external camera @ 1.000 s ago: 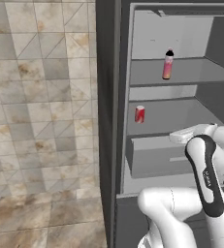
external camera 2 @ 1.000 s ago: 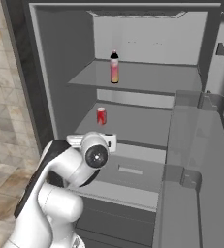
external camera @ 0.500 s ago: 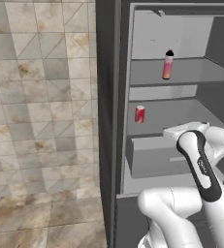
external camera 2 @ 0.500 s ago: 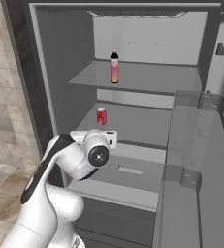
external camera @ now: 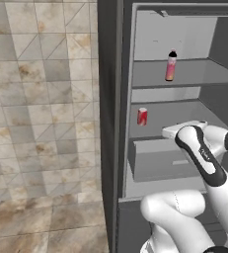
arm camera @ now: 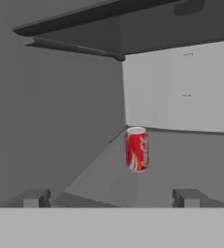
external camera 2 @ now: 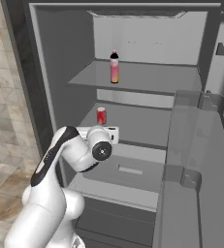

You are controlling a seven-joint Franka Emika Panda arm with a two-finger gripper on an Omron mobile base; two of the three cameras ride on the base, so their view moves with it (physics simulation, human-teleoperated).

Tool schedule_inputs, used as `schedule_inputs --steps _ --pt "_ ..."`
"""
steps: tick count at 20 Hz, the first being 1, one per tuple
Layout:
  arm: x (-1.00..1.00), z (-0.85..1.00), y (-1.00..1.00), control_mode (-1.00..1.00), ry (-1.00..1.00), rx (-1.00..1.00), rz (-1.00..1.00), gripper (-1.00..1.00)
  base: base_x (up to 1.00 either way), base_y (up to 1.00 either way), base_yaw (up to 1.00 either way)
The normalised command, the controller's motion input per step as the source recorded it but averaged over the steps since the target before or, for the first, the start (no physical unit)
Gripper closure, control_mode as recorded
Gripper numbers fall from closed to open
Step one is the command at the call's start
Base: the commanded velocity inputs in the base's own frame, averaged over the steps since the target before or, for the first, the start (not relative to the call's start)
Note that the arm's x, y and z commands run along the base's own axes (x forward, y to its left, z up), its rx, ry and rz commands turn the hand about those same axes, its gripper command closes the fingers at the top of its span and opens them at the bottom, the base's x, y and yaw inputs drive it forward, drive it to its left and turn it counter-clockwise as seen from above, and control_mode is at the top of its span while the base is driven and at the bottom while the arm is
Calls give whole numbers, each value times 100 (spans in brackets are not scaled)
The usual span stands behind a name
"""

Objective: Open the fridge, grab two sodas, and place both sodas inside the bowl with ice on the dining counter.

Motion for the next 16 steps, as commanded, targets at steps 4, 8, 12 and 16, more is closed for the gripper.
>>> schedule_inputs --steps 4,8,12,16 --pt "17 1 0 -100 0 -1 0 -100 0 0 0" --pt "5 0 -1 -100 0 -3 0 -100 0 0 0" --pt "10 -10 0 -100 1 -3 0 -100 0 0 0" --pt "20 0 0 -100 6 -6 -1 -100 0 0 0"
